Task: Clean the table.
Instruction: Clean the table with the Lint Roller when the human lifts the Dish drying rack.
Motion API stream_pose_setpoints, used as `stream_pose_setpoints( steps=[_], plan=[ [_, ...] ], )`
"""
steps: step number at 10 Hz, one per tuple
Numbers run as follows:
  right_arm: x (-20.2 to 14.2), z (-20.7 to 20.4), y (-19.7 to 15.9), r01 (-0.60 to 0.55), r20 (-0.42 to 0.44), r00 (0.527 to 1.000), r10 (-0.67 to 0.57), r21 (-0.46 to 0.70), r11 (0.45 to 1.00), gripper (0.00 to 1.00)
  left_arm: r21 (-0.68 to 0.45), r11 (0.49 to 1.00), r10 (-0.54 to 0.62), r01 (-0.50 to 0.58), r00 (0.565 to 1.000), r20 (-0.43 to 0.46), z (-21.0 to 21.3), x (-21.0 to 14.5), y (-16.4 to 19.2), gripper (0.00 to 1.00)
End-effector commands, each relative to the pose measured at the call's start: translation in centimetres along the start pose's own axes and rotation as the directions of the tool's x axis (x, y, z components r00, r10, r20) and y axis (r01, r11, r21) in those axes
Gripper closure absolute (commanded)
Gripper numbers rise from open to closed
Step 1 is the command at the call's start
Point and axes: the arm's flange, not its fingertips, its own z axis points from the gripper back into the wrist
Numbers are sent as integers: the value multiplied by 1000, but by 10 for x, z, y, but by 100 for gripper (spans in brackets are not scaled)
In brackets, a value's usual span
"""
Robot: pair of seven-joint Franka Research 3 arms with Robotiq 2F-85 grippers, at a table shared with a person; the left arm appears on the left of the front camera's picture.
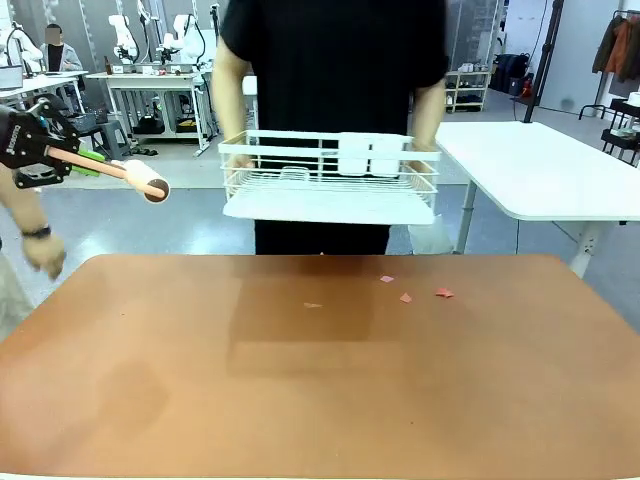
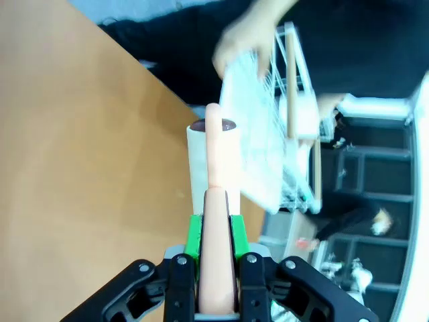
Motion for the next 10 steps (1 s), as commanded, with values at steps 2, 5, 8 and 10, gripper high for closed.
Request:
stream_pose_setpoints(
  steps=[2,5,8,10],
  plan=[
    [-3,-1,4,0,2,1000,0,11,1000,0,39,889,-445,457,880,-164,17,-6,-80,79],
    [-3,-1,4,0,2,1000,0,11,1000,0,-7,767,-575,641,683,-450,-67,-17,-124,79],
    [-3,-1,4,0,2,1000,0,11,1000,0,161,792,-478,589,762,-437,-166,-35,-131,79],
    [-3,-1,4,0,2,1000,0,11,1000,0,200,826,-427,528,816,-390,-197,-32,-124,79]
  ],
)
